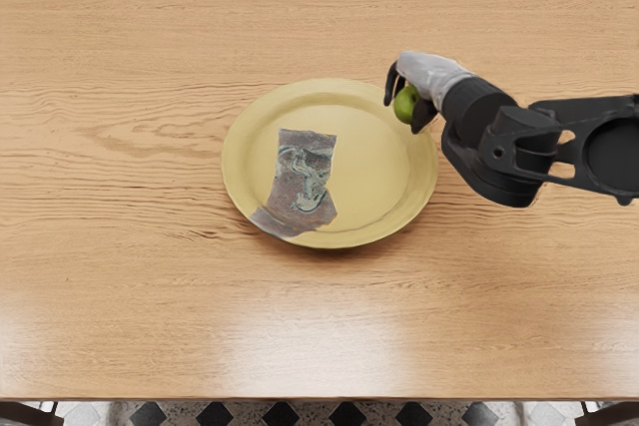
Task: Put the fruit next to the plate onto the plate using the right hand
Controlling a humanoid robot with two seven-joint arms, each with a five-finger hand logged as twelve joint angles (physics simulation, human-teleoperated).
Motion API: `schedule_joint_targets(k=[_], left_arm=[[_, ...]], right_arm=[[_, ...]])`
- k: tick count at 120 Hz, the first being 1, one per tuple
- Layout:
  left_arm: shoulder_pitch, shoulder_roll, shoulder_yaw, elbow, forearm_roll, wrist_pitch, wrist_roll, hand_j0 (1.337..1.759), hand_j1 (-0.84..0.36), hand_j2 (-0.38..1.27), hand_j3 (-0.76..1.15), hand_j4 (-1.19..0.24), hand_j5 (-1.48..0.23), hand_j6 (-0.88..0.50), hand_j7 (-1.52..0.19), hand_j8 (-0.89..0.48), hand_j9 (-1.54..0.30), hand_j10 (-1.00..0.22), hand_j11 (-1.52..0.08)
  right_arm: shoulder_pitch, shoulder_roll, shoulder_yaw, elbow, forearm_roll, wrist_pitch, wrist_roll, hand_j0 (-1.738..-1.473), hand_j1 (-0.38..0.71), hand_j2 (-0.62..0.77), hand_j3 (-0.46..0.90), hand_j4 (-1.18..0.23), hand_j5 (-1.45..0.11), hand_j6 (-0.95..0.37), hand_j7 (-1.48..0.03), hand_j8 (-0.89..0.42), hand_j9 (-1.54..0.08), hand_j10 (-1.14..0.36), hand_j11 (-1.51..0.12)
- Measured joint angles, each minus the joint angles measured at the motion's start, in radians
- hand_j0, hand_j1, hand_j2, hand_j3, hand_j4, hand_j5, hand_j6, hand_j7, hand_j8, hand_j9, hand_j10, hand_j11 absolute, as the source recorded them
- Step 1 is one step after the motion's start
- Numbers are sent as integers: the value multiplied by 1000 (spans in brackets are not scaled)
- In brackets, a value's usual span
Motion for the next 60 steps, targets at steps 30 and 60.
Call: schedule_joint_targets(k=[30,60], left_arm=[[0,0,0,0,0,0,0,1658,349,0,0,0,0,-1,0,0,0,0,0],[0,0,0,0,0,0,0,1658,349,0,0,0,0,-1,0,0,0,0,0]], right_arm=[[-12,98,32,-10,9,-5,0,-1656,325,270,0,-657,-1044,-390,-938,-302,-989,-530,-982],[-84,135,34,-24,6,-16,0,-1657,334,289,1,-653,-1052,-386,-938,-297,-1005,-522,-988]])
